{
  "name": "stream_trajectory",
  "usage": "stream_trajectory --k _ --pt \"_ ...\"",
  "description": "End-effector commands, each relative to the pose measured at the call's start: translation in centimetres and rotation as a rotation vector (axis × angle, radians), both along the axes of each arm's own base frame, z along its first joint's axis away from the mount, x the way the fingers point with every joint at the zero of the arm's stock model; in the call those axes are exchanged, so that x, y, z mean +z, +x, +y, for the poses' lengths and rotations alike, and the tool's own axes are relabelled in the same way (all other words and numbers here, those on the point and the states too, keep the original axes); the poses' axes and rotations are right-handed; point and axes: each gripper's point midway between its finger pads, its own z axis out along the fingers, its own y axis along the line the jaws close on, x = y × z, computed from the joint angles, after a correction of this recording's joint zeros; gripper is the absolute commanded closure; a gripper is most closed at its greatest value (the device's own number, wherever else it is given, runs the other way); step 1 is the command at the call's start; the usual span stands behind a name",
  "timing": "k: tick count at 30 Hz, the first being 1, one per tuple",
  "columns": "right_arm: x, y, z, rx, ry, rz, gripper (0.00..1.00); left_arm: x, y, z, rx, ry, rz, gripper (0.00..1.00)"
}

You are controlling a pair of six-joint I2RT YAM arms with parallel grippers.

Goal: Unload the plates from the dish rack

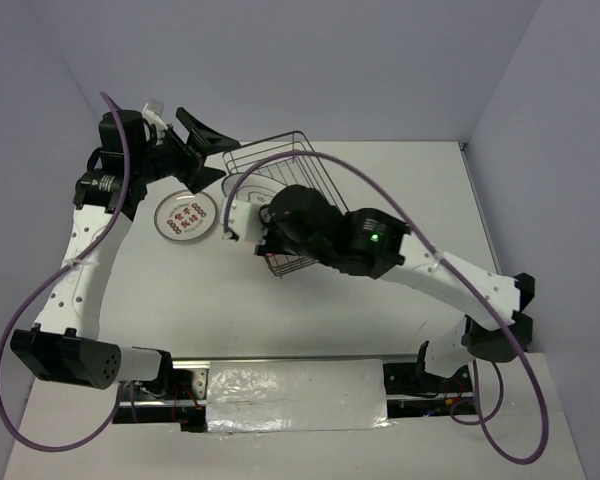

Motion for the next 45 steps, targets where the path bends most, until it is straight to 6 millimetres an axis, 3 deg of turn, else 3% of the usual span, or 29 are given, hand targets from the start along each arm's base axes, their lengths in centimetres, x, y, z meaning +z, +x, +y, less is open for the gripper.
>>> stream_trajectory --k 1,5,8,9,11,14,16,17,19,21,22,26,29,35,39,44,45 --pt "2.0 1.0 1.7 0.049 -0.069 -0.217 1.00 0.7 -1.0 -1.1 -0.040 -0.086 0.016 0.01" --pt "1.0 1.6 3.3 0.034 -0.108 -0.241 1.00 -0.4 -2.1 -1.1 -0.048 -0.041 0.059 0.09" --pt "1.0 2.6 4.0 -0.033 -0.136 -0.298 1.00 -2.0 -2.8 -0.4 -0.027 0.022 0.102 0.31" --pt "1.3 2.7 4.2 -0.043 -0.124 -0.308 1.00 -2.8 -2.9 -0.2 -0.025 0.038 0.120 0.46" --pt "1.5 2.6 4.7 -0.041 -0.118 -0.310 1.00 -4.1 -3.0 0.3 -0.017 0.091 0.143 0.54" --pt "1.4 2.3 4.2 -0.040 -0.128 -0.297 1.00 -5.7 -2.3 2.1 0.037 0.217 0.167 0.46" --pt "1.3 1.8 3.8 -0.018 -0.118 -0.275 1.00 -5.6 -1.7 3.1 0.060 0.250 0.153 0.27" --pt "0.3 1.6 3.5 -0.015 -0.140 -0.261 1.00 -5.1 -1.2 3.5 0.077 0.266 0.137 0.15" --pt "-1.1 1.2 2.7 -0.012 -0.181 -0.234 1.00 -4.1 -0.4 3.8 0.087 0.280 0.102 0.04" --pt "-2.0 1.0 2.1 -0.019 -0.192 -0.213 1.00 -3.2 0.1 3.8 0.086 0.284 0.072 0.01" --pt "-2.5 1.0 1.5 -0.022 -0.199 -0.209 1.00 -2.3 0.3 3.8 0.088 0.284 0.046 0.01" --pt "-2.3 1.4 0.6 -0.053 -0.191 -0.223 1.00 -2.9 0.8 4.5 0.095 0.346 0.069 0.04" --pt "-1.4 1.9 0.5 -0.066 -0.168 -0.226 1.00 -4.9 0.5 4.7 0.076 0.374 0.112 0.08" --pt "0.3 3.6 2.1 -0.073 -0.095 -0.226 1.00 -6.8 0.3 3.5 0.006 0.370 0.133 0.23" --pt "0.7 4.7 3.6 -0.065 -0.065 -0.230 1.00 -6.4 0.0 2.2 -0.043 0.304 0.103 0.40" --pt "0.6 5.8 5.7 -0.061 -0.044 -0.218 1.00 -6.5 0.2 1.3 -0.075 0.250 0.106 0.41" --pt "0.6 6.0 5.9 -0.069 -0.038 -0.215 1.00 -6.2 0.3 1.2 -0.079 0.243 0.094 0.53"
